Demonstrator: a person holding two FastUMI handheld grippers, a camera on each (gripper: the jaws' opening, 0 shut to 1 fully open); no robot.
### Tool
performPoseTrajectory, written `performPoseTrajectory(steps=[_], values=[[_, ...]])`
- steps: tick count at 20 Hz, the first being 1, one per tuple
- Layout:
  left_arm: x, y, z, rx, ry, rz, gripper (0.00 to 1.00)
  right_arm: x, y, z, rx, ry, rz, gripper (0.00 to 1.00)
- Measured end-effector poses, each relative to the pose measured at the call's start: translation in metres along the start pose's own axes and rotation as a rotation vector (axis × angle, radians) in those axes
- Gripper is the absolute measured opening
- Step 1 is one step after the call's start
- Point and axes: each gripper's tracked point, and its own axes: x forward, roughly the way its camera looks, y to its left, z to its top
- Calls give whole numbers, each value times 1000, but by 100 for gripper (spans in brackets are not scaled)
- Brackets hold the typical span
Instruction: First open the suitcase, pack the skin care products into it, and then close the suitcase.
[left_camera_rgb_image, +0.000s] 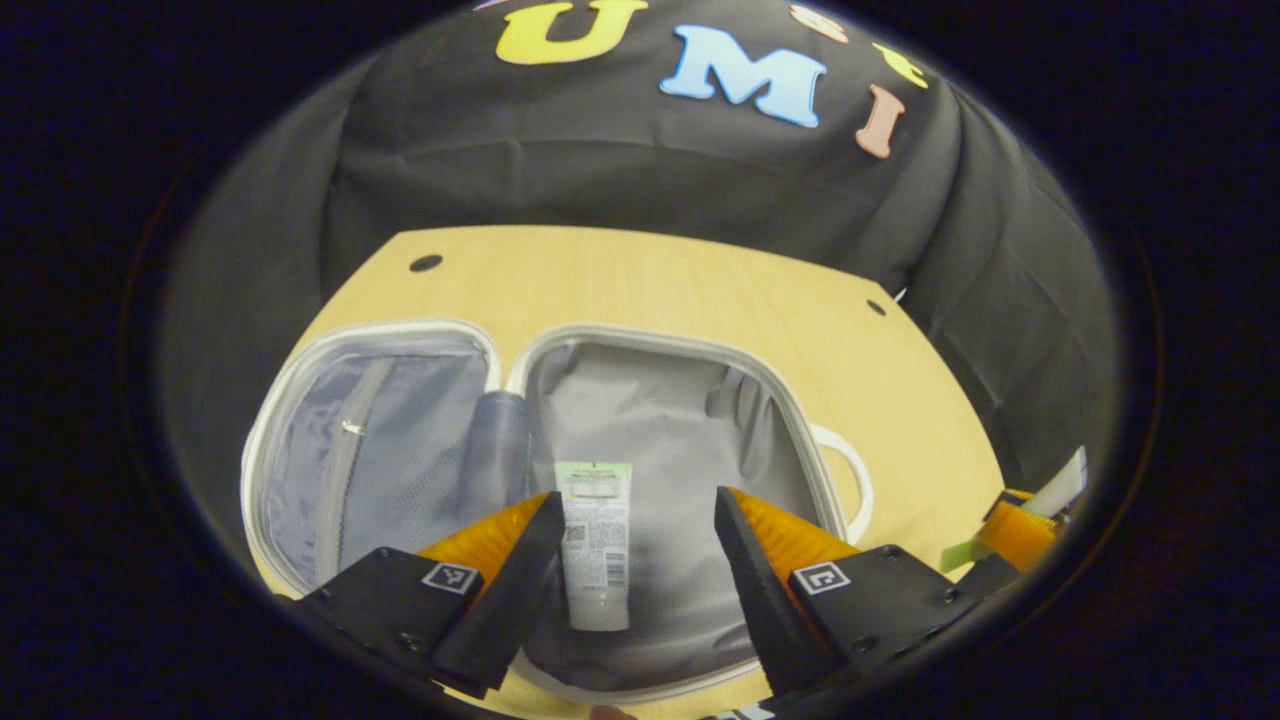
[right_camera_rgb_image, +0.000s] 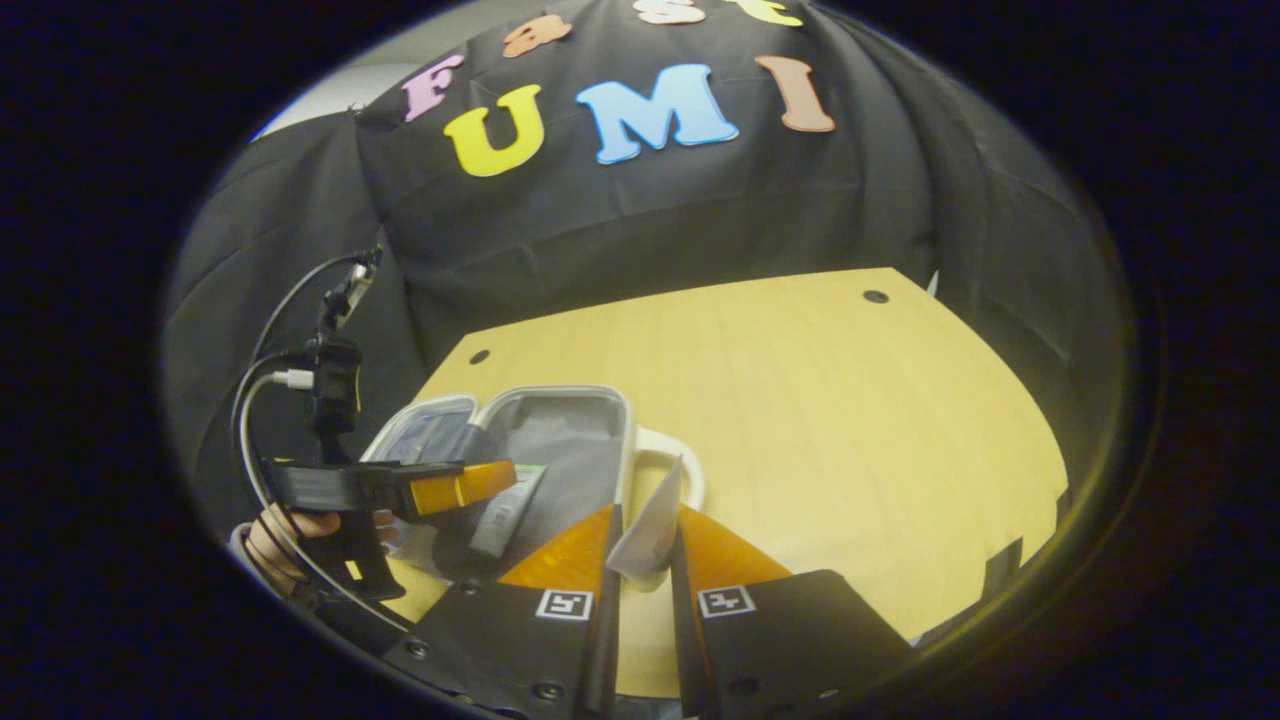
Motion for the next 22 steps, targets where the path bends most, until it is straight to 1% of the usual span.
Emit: performPoseTrajectory(steps=[1,3,5,7,8,9,10,11,12,13,14,15,16,17,19,21,22], values=[[-19,6,12,-7,-58,-2,98,6,16,-2,-15,16,28,23],[-59,30,35,-7,-182,24,98,23,44,-11,-38,54,81,23],[-100,63,49,2,-290,81,98,43,63,-20,-61,103,111,23],[-137,99,55,-3,-377,137,98,68,73,-35,-71,170,123,23],[-158,120,56,-17,-409,179,97,80,75,-42,-73,201,118,23],[-172,139,54,-28,-423,207,98,90,76,-48,-77,231,114,20],[-185,163,48,-44,-434,241,98,100,76,-53,-84,250,110,24],[-195,186,42,-59,-435,277,95,108,77,-54,-96,257,109,24],[-200,209,35,-79,-435,312,97,111,78,-50,-102,242,100,26],[-203,228,29,-106,-433,342,98,112,79,-44,-102,210,106,24],[-207,243,25,-130,-436,356,98,105,81,-32,-97,162,104,39],[-212,259,23,-161,-439,371,95,98,83,-20,-90,116,103,59],[-217,274,15,-190,-440,388,98,89,79,-7,-92,66,83,80],[-216,288,12,-211,-441,401,98,84,78,5,-90,16,73,100],[-213,319,11,-246,-435,428,98,64,70,30,-77,-72,45,96],[-204,348,13,-263,-419,443,98,49,63,50,-51,-131,25,96],[-200,359,12,-272,-406,439,98,39,56,59,-41,-154,4,95]])
